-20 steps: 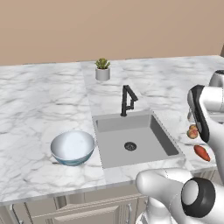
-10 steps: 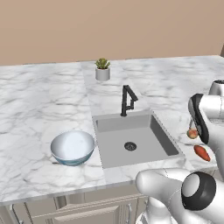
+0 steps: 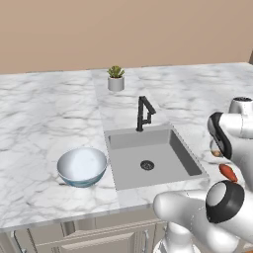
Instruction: There is a mixed pile of frozen fruits and vegetables on the counter. Locate all the frozen vegetables and place the items in a bowl on the counter. Take all the frozen fruits and defrost them in a running sink.
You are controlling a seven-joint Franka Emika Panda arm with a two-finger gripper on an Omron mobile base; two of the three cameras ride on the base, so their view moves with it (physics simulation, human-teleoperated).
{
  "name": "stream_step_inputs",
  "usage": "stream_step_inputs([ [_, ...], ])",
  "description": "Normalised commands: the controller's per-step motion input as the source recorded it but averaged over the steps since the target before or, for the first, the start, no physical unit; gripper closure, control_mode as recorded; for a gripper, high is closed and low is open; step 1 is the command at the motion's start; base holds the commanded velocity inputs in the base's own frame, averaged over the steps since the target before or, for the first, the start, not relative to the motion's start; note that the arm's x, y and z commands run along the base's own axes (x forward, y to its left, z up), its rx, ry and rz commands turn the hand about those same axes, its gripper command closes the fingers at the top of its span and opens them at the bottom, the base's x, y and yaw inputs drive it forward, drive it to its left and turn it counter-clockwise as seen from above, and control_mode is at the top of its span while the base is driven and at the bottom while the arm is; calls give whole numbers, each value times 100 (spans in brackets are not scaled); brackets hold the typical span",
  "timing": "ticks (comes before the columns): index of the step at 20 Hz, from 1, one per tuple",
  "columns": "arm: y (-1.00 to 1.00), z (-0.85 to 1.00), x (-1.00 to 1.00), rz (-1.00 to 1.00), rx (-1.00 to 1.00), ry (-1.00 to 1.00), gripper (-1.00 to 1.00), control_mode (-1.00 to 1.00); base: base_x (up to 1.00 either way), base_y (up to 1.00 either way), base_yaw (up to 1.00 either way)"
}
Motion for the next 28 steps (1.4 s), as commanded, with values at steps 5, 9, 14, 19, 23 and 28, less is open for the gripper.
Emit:
stream_step_inputs([
  [5,-15,-27,23,11,0,4,-100,-100,0,0,0],
  [9,-20,-32,14,14,0,3,-100,-100,0,0,0],
  [14,-5,-27,0,13,8,1,-100,-100,0,0,0],
  [19,-2,-23,9,10,4,-1,-100,-100,0,0,0],
  [23,-12,-11,14,6,0,-5,-100,-100,0,0,0],
  [28,-7,-14,3,2,-2,-2,-100,-100,0,0,0],
])
